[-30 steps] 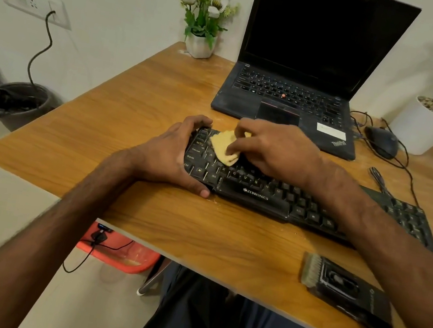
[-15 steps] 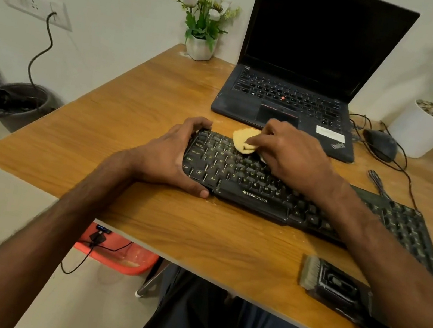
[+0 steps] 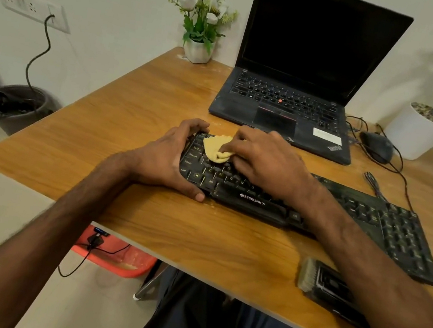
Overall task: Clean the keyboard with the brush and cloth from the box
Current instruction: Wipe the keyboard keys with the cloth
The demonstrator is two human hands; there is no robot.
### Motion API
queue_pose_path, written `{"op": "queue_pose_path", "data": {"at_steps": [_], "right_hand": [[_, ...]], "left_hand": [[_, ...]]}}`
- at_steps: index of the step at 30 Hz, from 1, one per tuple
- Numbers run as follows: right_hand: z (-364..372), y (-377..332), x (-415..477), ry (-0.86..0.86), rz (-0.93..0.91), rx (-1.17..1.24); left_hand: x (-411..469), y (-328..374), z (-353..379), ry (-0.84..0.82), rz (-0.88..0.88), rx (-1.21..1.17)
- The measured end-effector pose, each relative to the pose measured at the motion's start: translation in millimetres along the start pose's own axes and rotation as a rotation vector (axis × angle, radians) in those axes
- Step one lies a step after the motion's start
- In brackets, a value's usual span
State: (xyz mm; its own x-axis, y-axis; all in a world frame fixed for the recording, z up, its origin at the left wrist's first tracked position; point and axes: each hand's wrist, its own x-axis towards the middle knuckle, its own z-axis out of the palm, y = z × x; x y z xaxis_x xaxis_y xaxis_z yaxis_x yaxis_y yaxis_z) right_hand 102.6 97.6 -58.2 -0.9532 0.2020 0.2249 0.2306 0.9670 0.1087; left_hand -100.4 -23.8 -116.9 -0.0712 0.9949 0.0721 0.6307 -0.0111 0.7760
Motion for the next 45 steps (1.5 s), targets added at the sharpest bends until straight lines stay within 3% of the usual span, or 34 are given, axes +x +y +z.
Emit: {"op": "queue_pose_path", "data": {"at_steps": [7, 15, 20, 28, 33, 37, 45], "right_hand": [[15.2, -36.3, 24.9, 0.041, -0.107, 0.055], [-13.3, -12.4, 10.6, -0.150, -0.118, 0.011], [-0.9, -29.0, 19.8, -0.075, -0.192, -0.070], [-4.6, -18.3, 25.6, -0.114, -0.292, -0.096], [-10.9, 10.5, 10.8, -0.116, -0.085, -0.074], [2.2, -12.0, 22.8, -0.026, -0.010, 0.037], [-2.9, -37.4, 20.5, -0.131, -0.236, 0.143]], "left_hand": [[-0.8, 1.0, -3.0, -0.024, -0.008, -0.080], [-0.6, 2.9, -2.4, -0.061, -0.012, -0.158], [-0.2, 3.0, -1.3, -0.062, -0.012, -0.147], [-2.1, 5.2, -3.3, -0.070, -0.023, -0.180], [-1.6, 3.7, -5.5, -0.088, -0.039, -0.200], [-0.4, 0.6, -8.9, -0.145, -0.059, -0.209], [-0.9, -3.0, -18.3, -0.217, -0.027, -0.209]]}}
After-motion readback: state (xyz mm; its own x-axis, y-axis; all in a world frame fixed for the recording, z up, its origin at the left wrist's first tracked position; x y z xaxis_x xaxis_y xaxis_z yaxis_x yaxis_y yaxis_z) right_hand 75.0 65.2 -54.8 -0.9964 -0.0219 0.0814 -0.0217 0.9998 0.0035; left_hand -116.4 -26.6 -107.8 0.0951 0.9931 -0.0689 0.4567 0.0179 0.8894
